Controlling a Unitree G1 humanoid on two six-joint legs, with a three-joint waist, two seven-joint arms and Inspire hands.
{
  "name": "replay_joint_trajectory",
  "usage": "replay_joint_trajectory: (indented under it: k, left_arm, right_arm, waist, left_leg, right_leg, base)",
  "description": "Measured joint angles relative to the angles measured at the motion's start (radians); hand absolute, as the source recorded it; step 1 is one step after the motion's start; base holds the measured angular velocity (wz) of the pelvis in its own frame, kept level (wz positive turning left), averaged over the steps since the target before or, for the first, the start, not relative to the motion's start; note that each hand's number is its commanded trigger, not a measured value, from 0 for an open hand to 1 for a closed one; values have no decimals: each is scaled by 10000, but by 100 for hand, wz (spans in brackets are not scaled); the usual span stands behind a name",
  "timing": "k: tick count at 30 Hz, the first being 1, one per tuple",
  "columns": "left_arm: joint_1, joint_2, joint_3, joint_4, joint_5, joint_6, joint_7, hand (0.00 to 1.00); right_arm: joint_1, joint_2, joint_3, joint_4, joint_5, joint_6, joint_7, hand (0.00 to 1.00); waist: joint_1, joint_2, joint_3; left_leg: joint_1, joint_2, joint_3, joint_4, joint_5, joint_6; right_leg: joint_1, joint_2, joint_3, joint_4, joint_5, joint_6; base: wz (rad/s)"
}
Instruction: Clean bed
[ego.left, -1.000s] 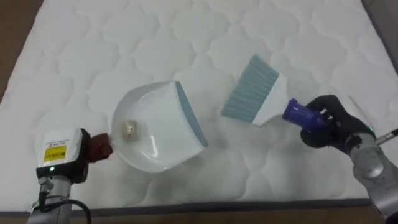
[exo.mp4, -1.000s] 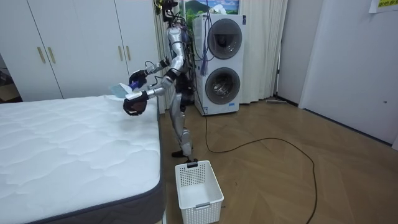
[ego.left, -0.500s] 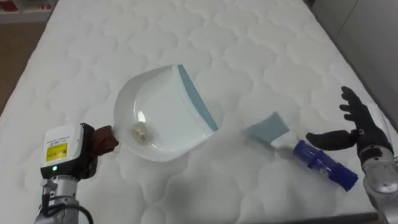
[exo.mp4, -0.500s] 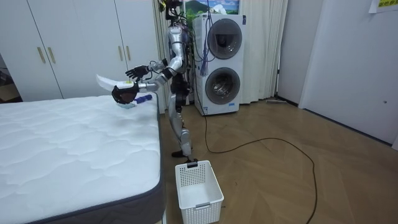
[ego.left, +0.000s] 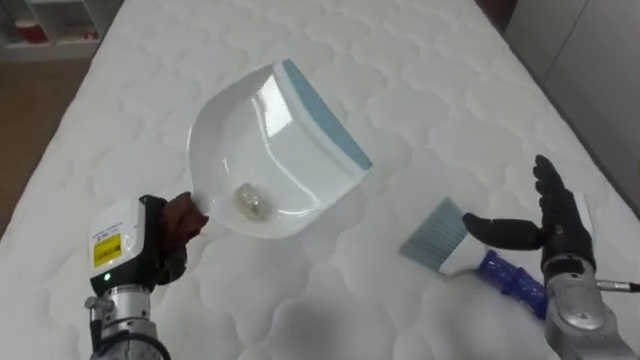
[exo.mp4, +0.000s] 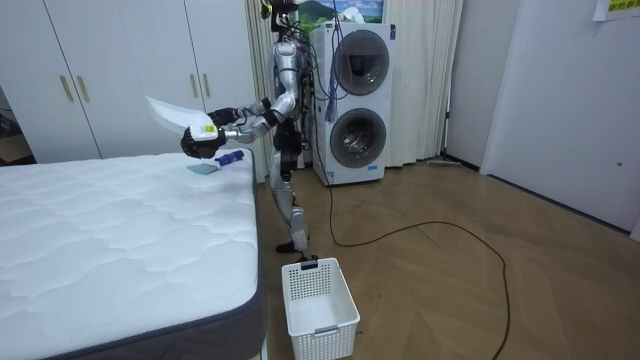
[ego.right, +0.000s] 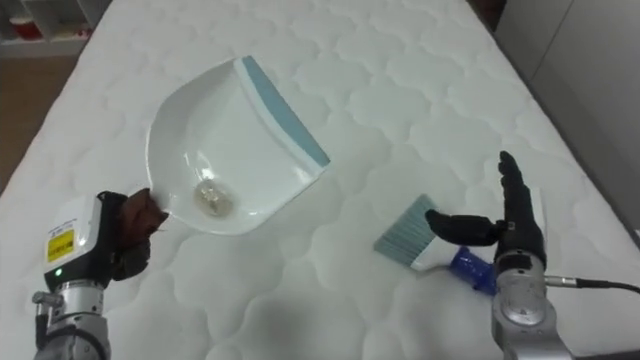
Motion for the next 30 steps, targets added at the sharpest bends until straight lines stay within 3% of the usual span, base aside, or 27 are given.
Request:
replay_joint_trajectory:
  k: [8,14,16,19,20,21,22,24,27,30]
  left_arm:
    - [35,-55,177,-10,-113,-135,-73,100]
    - [337,-55,198,-65,-99,-122,-78,100]
    - [581,-55,199,-61,-93,-93,-78,100]
    - [869,-65,200,-61,19,-67,-282,100]
    - [938,-77,199,-60,91,-30,-389,100]
    - [997,-80,199,-60,186,13,-453,100]
    - [996,-82,197,-60,233,36,-461,100]
    - [998,-111,157,26,274,58,-491,100]
    - [1115,-97,173,93,297,107,-727,100]
    - [1247,-92,199,91,480,106,-923,100]
  right_arm:
    - [-1,172,121,-706,-23,-77,169,0]
    - [4,265,230,-673,-338,-77,230,0]
    - [-7,262,407,-664,-337,-77,224,0]
    - [-16,297,517,-625,-343,-76,245,0]
    - [-39,298,465,-625,-343,-76,231,0]
    - [-48,293,440,-627,-364,-76,160,0]
    - [-61,284,436,-628,-366,-76,89,0]
    - [-76,290,437,-629,-363,-76,-44,0]
    - [-64,291,453,-618,-365,-77,-42,0]
    - [-66,293,496,-620,-382,-94,22,0]
  waist:
    - [148,-96,120]
    - [560,-101,116]
    - [644,-98,116]
    - [725,-90,115]
    - [661,-72,117]
    - [550,-64,111]
    - [515,-69,115]
    - [405,-77,119]
    - [430,-96,134]
    - [613,-109,141]
  left_leg:
    - [1,5,-18,-20,-15,-7]
    - [-349,53,-311,198,-95,-51]
    - [-645,58,-592,434,-115,-83]
    - [-1216,58,-1110,836,-140,-126]
    - [-1484,33,-1215,1069,-140,-127]
    - [-1723,9,-1073,1258,-140,-126]
    - [-1818,8,-868,1314,-143,-121]
    - [-2078,166,300,1491,-188,-34]
    - [-2262,190,526,1737,-232,38]
    - [-2316,84,232,1832,-239,47]
  right_leg:
    - [68,36,39,-84,-1,-1]
    - [-88,90,5,-185,2,-8]
    - [-146,73,-122,-194,3,-9]
    - [-286,8,-727,-190,-23,-33]
    - [-288,-65,-1147,-177,-73,-45]
    - [-263,-187,-1640,-103,-228,-44]
    - [-276,-269,-1857,3,-358,-55]
    - [-315,-509,-2536,440,-827,-45]
    - [-190,-755,-3256,819,-1238,26]
    - [-19,-894,-3788,947,-1394,64]
  base:
    - [0]
    - [10]
    - [31]
    - [68]
    - [104]
    - [116]
    - [123]
    - [113]
    - [89]
    - [53]
